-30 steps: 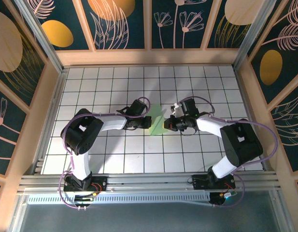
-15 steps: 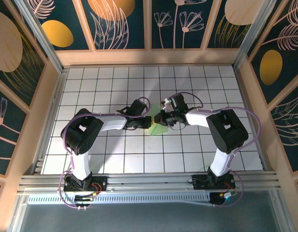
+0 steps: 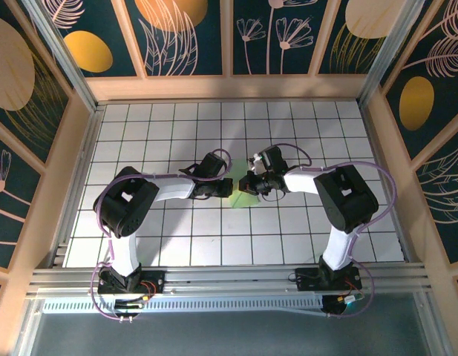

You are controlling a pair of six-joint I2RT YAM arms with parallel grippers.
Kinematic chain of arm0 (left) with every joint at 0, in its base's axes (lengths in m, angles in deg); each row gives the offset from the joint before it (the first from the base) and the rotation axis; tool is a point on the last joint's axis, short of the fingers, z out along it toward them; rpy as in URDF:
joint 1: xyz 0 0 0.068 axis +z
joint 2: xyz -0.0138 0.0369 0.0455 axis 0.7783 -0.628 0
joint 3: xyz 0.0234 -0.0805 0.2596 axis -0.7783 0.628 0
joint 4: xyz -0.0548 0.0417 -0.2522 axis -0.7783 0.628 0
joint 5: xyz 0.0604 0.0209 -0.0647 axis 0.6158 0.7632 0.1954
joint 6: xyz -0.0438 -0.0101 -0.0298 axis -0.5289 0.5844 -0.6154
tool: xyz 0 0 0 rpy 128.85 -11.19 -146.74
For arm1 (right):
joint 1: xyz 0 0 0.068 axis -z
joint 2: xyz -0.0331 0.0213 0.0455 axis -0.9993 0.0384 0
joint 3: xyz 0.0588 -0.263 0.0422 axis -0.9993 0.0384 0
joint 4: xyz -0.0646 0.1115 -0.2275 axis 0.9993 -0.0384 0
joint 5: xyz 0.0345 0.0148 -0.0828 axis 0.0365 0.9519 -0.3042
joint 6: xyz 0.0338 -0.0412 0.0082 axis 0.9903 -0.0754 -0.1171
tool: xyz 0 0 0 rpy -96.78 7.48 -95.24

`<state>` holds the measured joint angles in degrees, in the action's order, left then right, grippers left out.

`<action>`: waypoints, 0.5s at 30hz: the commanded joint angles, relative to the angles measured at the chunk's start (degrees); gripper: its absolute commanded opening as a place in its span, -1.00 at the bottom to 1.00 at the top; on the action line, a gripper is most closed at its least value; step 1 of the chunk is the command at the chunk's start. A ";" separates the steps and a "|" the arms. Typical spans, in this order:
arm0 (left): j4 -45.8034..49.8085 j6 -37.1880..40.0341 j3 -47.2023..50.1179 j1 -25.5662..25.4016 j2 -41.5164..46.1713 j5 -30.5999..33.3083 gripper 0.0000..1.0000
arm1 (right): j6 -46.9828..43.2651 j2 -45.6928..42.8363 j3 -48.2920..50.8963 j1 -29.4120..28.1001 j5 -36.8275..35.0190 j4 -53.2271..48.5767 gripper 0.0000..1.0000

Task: Fold a paper plane with a square sheet of paper (fold left side to right side)
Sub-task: Fold the triangle a second time at the center of the table.

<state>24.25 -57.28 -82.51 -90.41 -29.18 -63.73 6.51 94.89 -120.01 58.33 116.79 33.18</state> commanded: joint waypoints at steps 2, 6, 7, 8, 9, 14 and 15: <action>2.47 0.89 1.22 0.42 -1.78 0.56 -1.00 | -1.11 1.17 0.42 -0.58 -1.74 -1.94 -1.00; 2.47 0.89 1.39 0.44 -1.78 0.49 -1.00 | -1.29 1.29 0.61 -0.58 -2.12 -2.32 -1.00; 2.42 0.85 1.40 0.44 -1.77 0.56 -1.00 | -1.27 1.45 0.68 -0.58 -2.17 -2.31 -1.00; 2.38 0.81 1.48 0.38 -1.73 0.47 -1.00 | -1.39 1.52 0.69 -0.66 -2.20 -2.45 -1.00; 2.30 0.81 1.61 0.37 -1.67 0.47 -1.00 | -1.42 1.55 0.77 -0.67 -2.20 -2.48 -1.00; 1.72 0.42 1.75 0.38 -1.47 -0.08 -1.00 | -1.64 1.90 1.21 -0.76 -2.60 -2.71 -1.00; 1.60 0.29 1.75 0.45 -1.47 -0.12 -1.00 | -1.64 1.98 1.22 -0.76 -2.64 -2.85 -1.00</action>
<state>24.01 -57.30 -82.37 -90.41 -29.18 -63.91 6.34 95.85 -119.68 58.20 115.37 32.11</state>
